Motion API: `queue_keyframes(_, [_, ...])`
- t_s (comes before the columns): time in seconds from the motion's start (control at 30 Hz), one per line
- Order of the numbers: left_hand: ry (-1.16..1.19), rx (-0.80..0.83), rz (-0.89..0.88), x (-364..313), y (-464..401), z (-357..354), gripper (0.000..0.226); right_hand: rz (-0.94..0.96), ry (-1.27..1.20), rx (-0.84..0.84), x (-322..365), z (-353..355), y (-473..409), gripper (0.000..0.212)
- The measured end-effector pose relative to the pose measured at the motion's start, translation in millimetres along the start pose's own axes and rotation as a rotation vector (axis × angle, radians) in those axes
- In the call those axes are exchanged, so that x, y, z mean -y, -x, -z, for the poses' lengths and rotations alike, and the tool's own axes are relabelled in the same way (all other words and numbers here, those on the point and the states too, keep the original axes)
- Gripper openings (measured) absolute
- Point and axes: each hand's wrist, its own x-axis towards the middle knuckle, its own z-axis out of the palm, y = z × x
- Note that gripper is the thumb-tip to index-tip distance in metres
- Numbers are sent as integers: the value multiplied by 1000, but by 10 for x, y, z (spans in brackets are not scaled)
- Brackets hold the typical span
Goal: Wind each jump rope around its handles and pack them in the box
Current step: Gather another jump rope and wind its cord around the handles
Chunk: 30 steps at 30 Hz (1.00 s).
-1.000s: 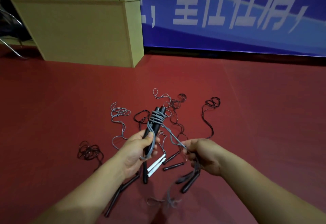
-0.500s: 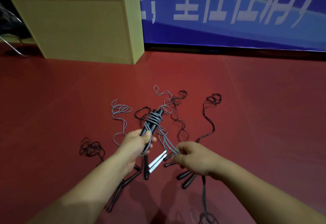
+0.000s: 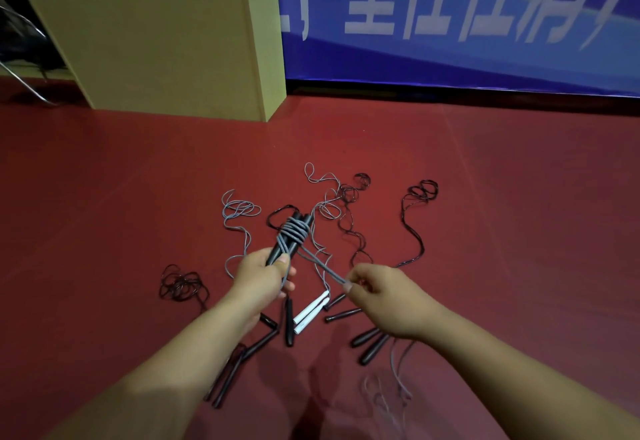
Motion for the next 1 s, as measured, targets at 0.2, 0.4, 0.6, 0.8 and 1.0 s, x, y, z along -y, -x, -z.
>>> queue_keyframes(0.2, [-113,-2,-46,28,-14,-29,15,72,-94,39,73,35,77,25])
queue_keyframes(0.4, [-521,99,-175,27,8,-38,16,166,-120,46,98,40,120,30])
queue_keyframes(0.6, [-844,394,-295,6,177,-96,13,218,-72,-131,1,121,62,13])
queue_keyframes(0.8, [-1021,637,-432,-114,420,-156,9,248,174,-199,-180,134,-33,8])
queue_keyframes(1.0, [-918,646,-504,-154,508,-134,9,-24,-67,-147,-400,228,-101,14])
